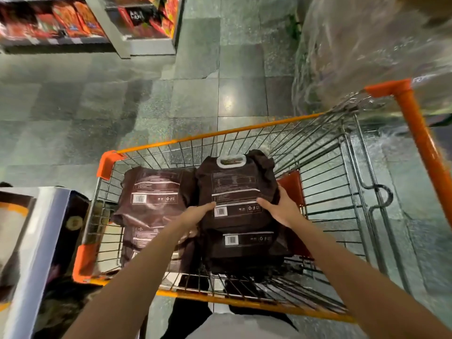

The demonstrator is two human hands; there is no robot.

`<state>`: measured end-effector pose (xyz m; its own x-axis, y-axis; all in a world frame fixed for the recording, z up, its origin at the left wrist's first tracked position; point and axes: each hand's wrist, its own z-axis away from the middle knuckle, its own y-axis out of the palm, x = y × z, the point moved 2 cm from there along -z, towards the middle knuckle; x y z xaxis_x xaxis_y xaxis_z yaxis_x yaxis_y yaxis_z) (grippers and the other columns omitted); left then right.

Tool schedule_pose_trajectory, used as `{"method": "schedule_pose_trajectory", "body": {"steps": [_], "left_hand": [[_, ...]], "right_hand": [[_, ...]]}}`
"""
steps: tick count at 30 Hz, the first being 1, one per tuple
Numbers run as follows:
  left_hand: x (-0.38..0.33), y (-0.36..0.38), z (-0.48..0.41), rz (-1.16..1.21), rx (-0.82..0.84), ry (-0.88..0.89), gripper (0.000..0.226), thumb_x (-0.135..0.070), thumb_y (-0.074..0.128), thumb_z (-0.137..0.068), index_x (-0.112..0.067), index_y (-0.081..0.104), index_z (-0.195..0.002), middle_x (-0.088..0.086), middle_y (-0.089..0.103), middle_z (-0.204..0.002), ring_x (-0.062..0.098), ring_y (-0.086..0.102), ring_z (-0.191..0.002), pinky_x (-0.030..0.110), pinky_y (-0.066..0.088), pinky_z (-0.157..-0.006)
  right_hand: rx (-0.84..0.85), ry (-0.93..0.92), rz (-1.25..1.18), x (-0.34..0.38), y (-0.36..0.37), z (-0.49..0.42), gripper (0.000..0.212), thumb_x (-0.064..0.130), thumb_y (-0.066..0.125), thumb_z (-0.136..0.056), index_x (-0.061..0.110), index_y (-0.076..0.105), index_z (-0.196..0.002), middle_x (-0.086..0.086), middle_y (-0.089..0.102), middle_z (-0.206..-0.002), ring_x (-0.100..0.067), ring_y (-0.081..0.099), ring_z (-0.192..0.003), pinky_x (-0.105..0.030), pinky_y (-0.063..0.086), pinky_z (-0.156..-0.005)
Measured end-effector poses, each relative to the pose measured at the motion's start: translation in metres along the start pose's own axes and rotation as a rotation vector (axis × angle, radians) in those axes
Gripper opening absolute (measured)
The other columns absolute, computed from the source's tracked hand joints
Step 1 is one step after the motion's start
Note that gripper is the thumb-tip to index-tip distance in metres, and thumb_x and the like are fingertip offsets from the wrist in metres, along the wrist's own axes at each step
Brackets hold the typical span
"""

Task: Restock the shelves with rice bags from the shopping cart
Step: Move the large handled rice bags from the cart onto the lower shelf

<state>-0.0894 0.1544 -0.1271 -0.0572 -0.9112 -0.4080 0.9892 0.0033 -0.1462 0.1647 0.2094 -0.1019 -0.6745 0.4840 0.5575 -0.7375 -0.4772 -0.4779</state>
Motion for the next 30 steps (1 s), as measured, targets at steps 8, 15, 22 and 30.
{"method": "schedule_pose_trajectory", "body": {"steps": [8, 15, 22, 30], "left_hand": [[-0.008, -0.005, -0.01, 0.002, -0.067, -0.036, 0.063, -0.048, 0.081, -0.075, 0.0, 0.065, -0.112, 0.01, 0.071, -0.098, 0.021, 0.067, -0.08, 0.032, 0.056, -0.068], [0.004, 0.002, -0.002, 0.136, -0.15, -0.011, 0.028, -0.018, 0.082, -0.08, -0.004, 0.058, -0.075, 0.01, 0.068, -0.082, 0.005, 0.064, -0.051, 0.016, 0.049, -0.043], [-0.025, 0.002, -0.011, -0.02, -0.179, 0.012, 0.09, -0.054, 0.072, -0.083, 0.004, 0.04, -0.144, 0.014, 0.053, -0.142, 0.029, 0.056, -0.125, 0.037, 0.049, -0.1], [-0.028, 0.007, -0.019, 0.335, -0.083, -0.034, 0.098, -0.056, 0.081, -0.068, -0.003, 0.045, -0.143, 0.01, 0.066, -0.126, 0.027, 0.068, -0.107, 0.037, 0.056, -0.085]], "right_hand": [[0.072, 0.104, -0.24, -0.016, 0.004, -0.051, 0.116, 0.084, 0.078, -0.037, 0.031, 0.048, -0.136, 0.01, 0.066, -0.121, -0.016, 0.063, -0.109, -0.036, 0.049, -0.099], [0.057, 0.163, -0.305, 0.004, -0.001, -0.056, 0.092, 0.055, 0.087, -0.058, 0.017, 0.05, -0.133, 0.001, 0.061, -0.121, -0.019, 0.059, -0.111, -0.034, 0.046, -0.097], [0.107, 0.164, -0.361, 0.003, -0.001, -0.068, 0.104, 0.067, 0.089, -0.036, 0.021, 0.059, -0.125, 0.003, 0.07, -0.11, -0.016, 0.067, -0.097, -0.031, 0.053, -0.085], [0.071, 0.168, -0.496, 0.004, 0.003, -0.062, 0.094, 0.047, 0.095, -0.038, 0.015, 0.062, -0.12, -0.004, 0.073, -0.105, -0.022, 0.072, -0.09, -0.04, 0.059, -0.081]]}}
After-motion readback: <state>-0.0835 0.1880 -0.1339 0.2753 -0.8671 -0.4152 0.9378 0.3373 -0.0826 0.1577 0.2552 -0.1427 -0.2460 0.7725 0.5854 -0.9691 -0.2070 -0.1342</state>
